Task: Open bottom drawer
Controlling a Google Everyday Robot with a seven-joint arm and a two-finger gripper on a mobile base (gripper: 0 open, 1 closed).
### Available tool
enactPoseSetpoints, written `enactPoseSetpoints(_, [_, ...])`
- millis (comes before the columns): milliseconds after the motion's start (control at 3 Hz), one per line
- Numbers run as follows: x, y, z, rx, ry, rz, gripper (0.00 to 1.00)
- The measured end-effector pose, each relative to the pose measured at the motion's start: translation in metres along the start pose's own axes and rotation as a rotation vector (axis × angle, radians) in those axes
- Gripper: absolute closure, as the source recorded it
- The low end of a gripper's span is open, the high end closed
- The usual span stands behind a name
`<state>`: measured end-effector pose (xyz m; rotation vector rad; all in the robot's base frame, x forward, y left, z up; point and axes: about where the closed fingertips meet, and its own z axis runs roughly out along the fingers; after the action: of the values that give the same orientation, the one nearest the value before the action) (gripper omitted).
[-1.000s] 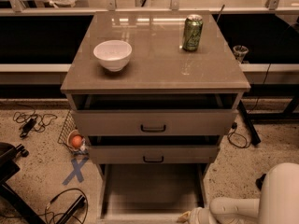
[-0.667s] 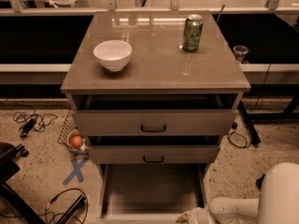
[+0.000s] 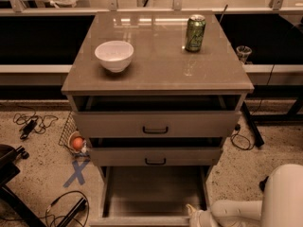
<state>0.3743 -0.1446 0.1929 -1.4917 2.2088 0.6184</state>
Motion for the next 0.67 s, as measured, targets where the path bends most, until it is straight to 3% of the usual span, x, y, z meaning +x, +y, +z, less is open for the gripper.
enactPoseSetpoints(667, [-0.044,-0.007,-0.059,0.090,0.087,-0.059,0.00])
